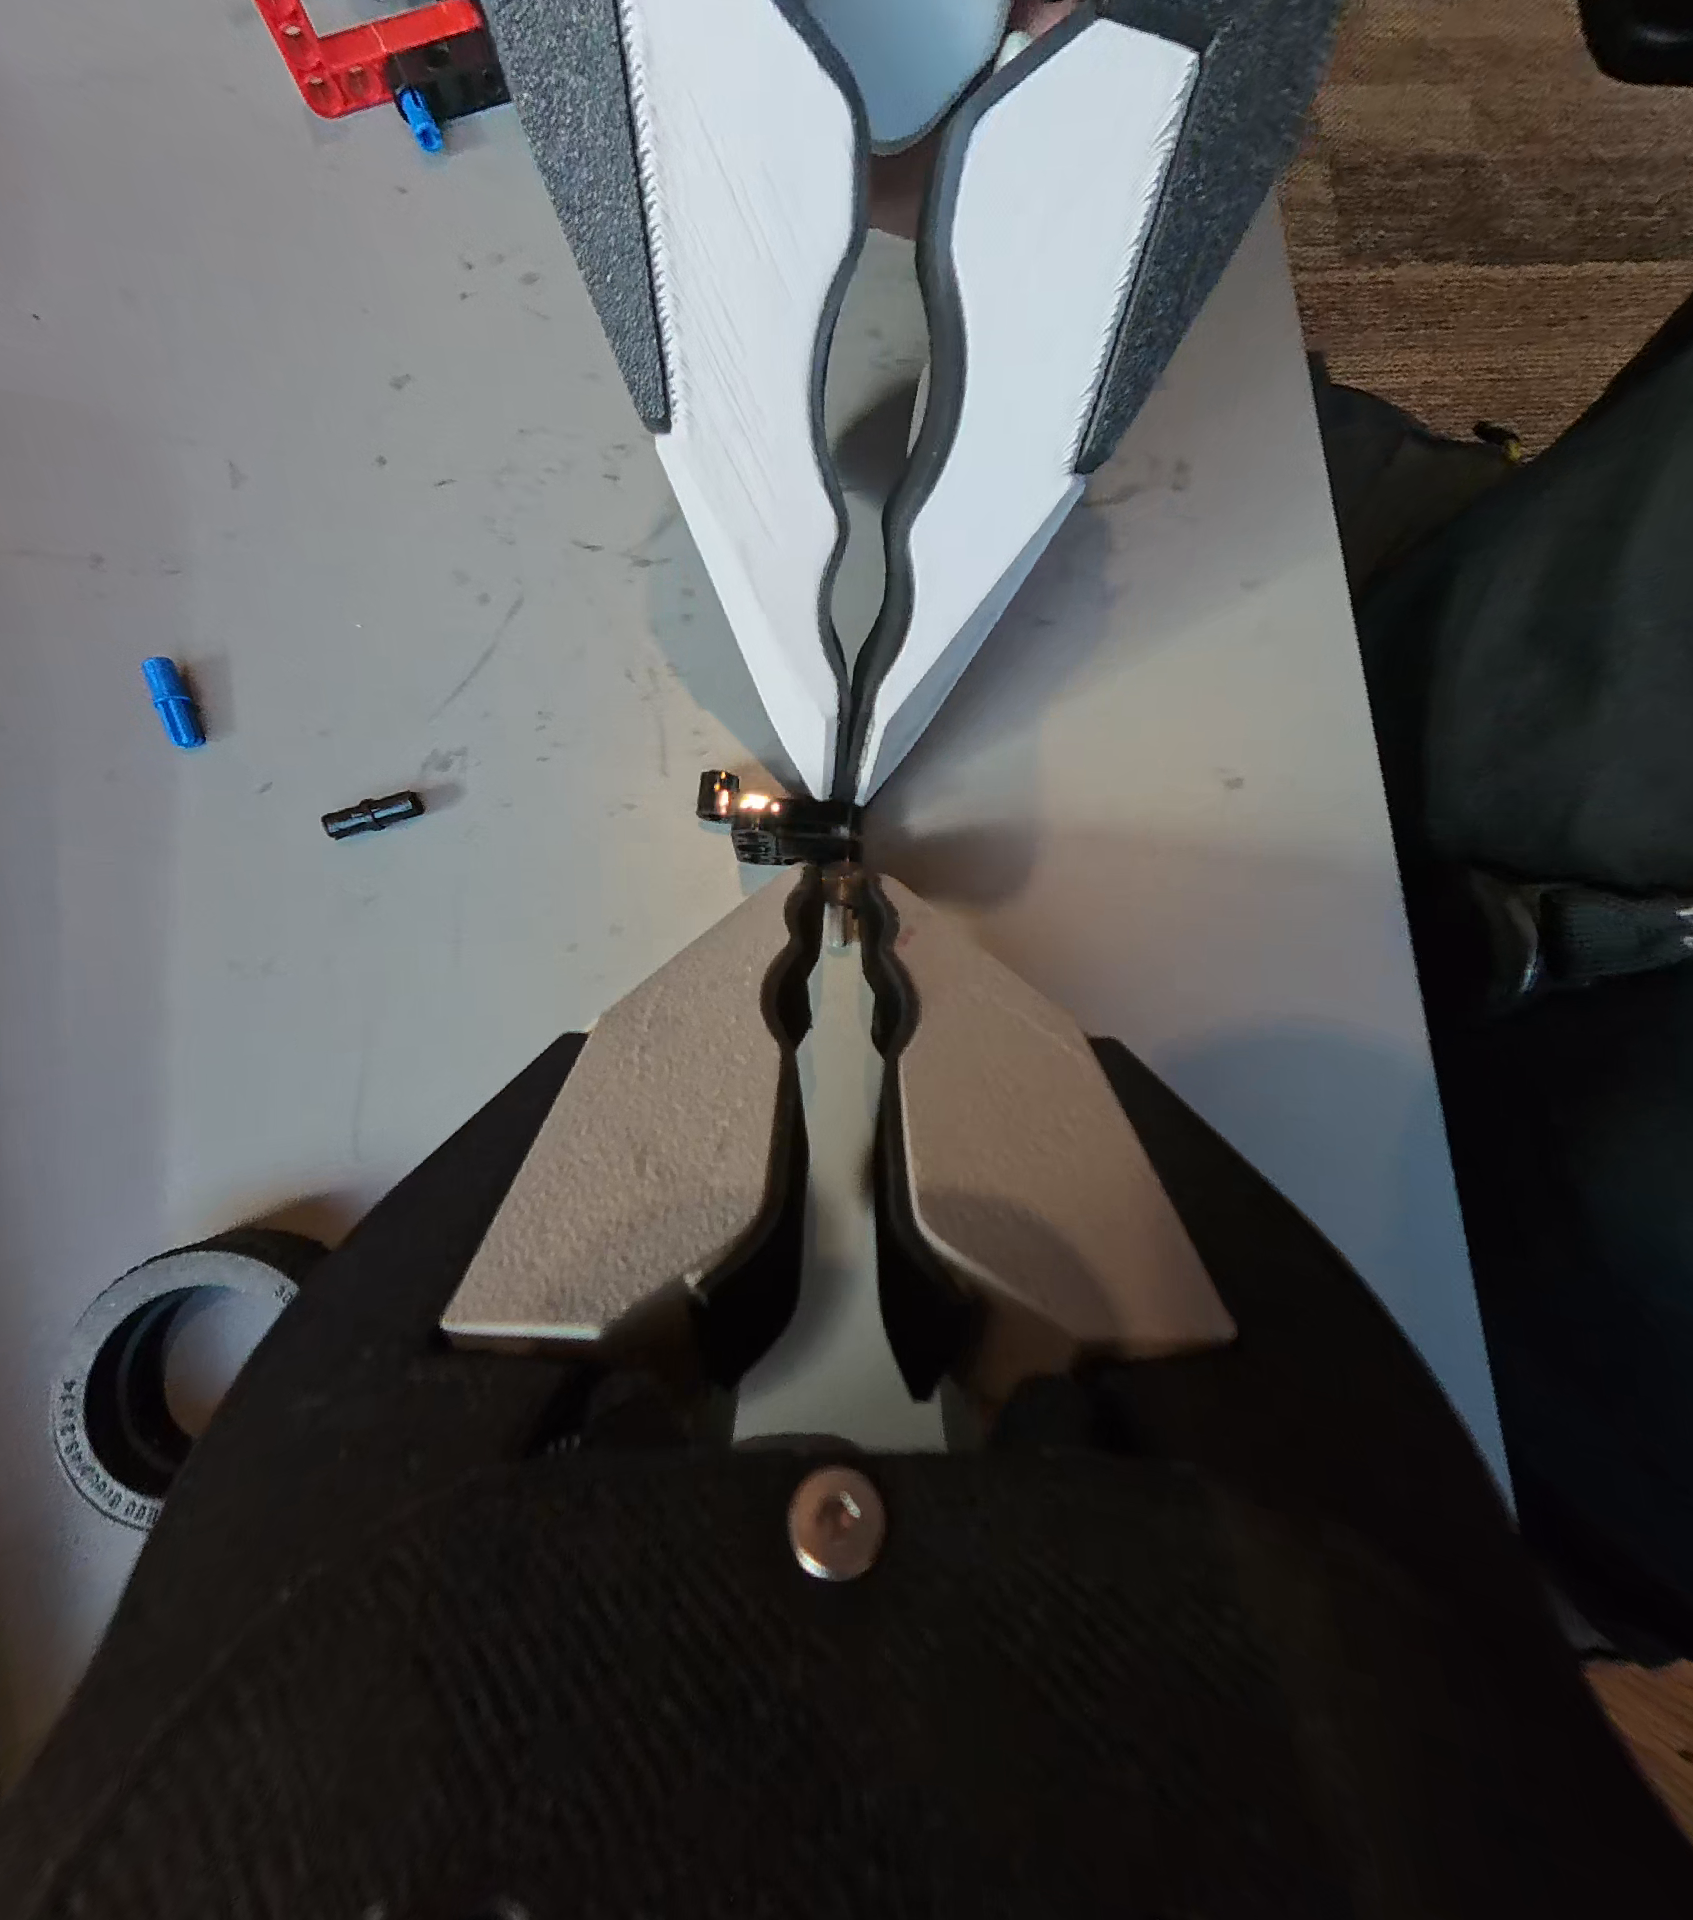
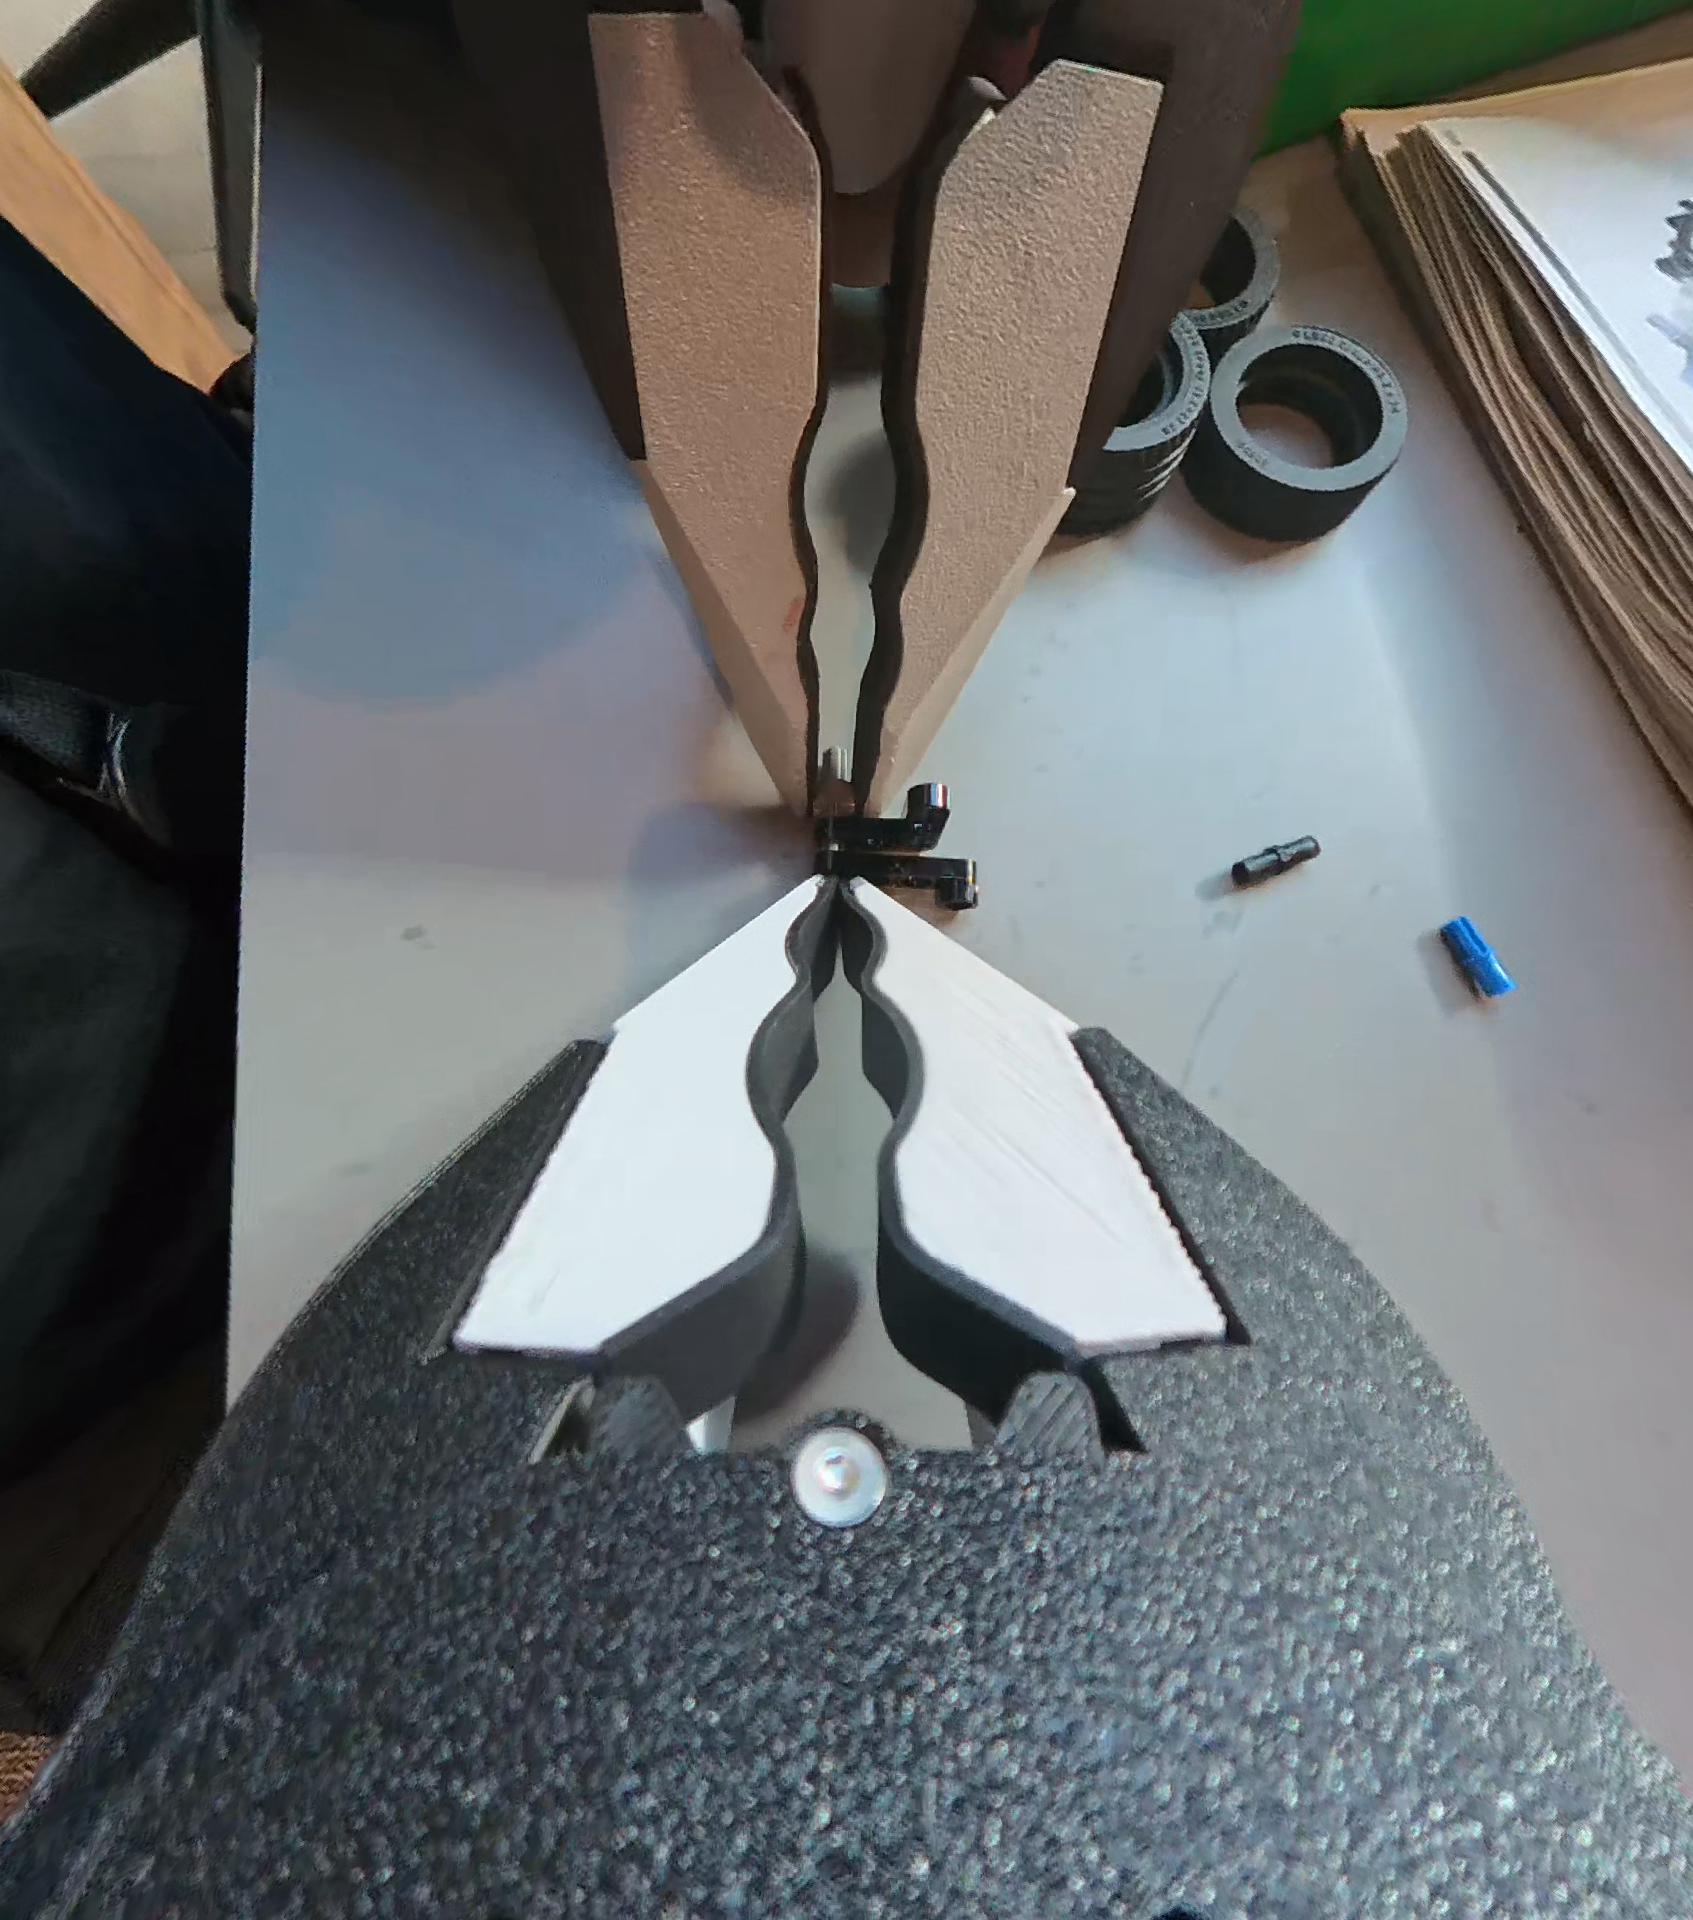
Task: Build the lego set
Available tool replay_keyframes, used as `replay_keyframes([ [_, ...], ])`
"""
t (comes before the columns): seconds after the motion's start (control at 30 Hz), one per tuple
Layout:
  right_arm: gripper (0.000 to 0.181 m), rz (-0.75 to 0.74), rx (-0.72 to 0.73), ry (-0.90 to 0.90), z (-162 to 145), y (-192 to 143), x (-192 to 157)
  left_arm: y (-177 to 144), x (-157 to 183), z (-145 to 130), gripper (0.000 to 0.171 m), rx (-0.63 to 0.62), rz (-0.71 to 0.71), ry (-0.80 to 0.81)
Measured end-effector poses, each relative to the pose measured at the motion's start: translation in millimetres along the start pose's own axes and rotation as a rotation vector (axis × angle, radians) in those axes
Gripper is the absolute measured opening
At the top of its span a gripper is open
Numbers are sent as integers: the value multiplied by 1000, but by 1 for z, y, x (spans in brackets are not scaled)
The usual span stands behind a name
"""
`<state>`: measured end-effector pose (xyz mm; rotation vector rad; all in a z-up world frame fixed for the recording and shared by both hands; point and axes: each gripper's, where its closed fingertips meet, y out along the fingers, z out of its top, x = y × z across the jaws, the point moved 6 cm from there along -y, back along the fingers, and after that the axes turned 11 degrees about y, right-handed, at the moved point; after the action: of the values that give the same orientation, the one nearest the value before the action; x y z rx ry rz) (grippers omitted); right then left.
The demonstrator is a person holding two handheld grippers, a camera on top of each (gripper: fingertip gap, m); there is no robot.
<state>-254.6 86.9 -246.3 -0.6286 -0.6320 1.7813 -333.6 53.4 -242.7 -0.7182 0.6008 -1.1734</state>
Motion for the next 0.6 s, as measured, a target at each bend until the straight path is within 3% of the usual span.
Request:
replay_keyframes([
  [0.17, 0, -6, -11, -106, 3, 2, -2, 0, -1, 1, 4, 0, -2, -12],
  [0.4, 0, -19, 1, -20, 0, 0, 0, 1, 0, 1, 5, 7, 9, -15],
  [0.6, 11, -43, 101, 82, -1, -16, -1, 1, 3, 2, 5, -9, 13, 3],
])
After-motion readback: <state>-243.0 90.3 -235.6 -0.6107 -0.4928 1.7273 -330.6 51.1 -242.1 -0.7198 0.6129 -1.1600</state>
